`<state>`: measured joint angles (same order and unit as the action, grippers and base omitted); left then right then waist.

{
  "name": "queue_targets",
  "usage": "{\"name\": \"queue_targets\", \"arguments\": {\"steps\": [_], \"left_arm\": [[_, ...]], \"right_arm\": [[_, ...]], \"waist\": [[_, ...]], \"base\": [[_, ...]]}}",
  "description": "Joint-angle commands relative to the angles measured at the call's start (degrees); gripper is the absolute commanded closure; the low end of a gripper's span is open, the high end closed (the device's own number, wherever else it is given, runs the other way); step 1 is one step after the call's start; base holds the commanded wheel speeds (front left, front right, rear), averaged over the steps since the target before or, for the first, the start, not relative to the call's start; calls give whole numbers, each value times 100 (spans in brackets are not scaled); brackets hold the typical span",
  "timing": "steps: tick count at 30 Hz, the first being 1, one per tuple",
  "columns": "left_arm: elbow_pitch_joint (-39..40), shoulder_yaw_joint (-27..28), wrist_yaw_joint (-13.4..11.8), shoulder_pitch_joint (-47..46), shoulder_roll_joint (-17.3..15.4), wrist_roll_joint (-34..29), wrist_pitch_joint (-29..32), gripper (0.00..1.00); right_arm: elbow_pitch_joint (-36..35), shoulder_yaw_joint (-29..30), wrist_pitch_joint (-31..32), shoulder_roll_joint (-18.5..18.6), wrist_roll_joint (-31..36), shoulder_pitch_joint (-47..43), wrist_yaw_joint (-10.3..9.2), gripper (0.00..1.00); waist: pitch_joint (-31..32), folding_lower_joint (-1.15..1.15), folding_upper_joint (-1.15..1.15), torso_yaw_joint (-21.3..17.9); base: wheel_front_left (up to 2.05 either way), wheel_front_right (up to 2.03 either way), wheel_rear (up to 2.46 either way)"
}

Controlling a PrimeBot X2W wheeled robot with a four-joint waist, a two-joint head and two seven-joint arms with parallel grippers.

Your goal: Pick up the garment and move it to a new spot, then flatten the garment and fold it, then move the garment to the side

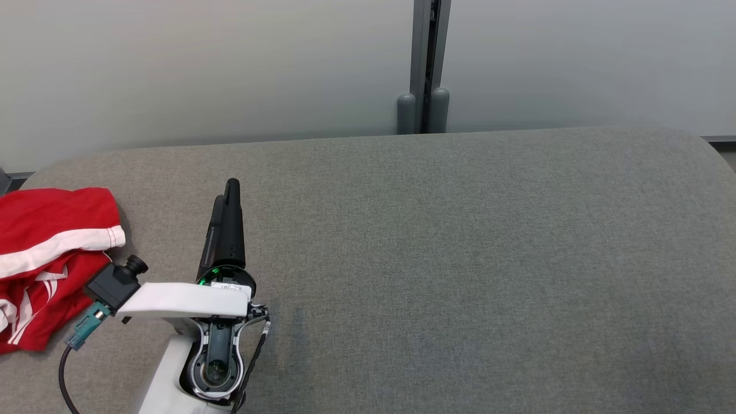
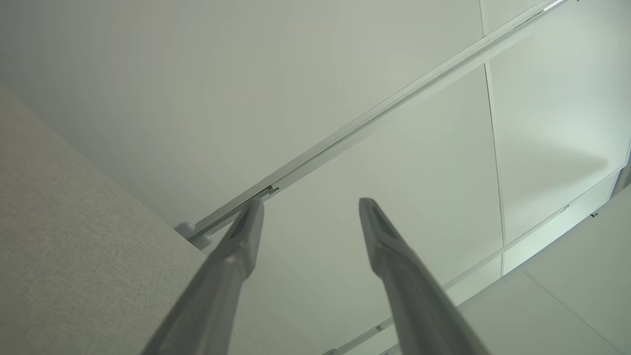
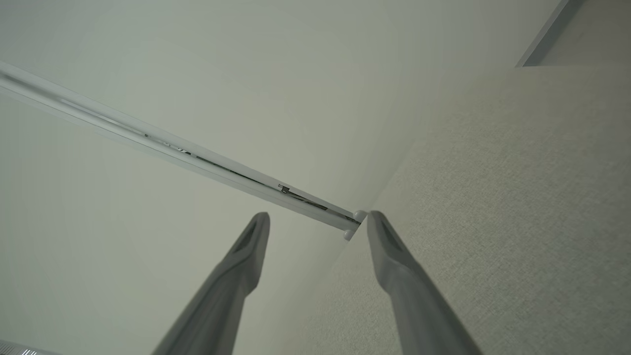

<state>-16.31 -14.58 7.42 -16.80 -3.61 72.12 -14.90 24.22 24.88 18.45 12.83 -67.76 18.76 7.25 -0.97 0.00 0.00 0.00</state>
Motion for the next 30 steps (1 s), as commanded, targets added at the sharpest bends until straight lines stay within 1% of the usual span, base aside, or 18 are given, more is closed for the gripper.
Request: {"name": "queue_targets", "arguments": {"steps": [1, 14, 15, 30], "left_arm": [[160, 83, -20, -170, -35, -357, -10, 0], [449, 112, -147, 17, -162, -2078, -11, 0], [449, 112, -147, 17, -162, -2078, -11, 0], [338, 134, -404, 216, -306, -3555, -10, 0]], "right_arm": [[-211, -113, -148, 104, 301, 32, 23, 0], [-735, -703, -794, 38, 2003, -191, 26, 0], [-735, -703, -794, 38, 2003, -191, 26, 0], [-1041, -1382, -1440, -46, 3671, -417, 29, 0]], "waist": [[1, 0, 0, 3], [19, 0, 0, 6], [19, 0, 0, 6], [29, 0, 0, 7]], "base": [[0, 0, 0], [0, 0, 0], [0, 0, 0], [0, 0, 0]]}}
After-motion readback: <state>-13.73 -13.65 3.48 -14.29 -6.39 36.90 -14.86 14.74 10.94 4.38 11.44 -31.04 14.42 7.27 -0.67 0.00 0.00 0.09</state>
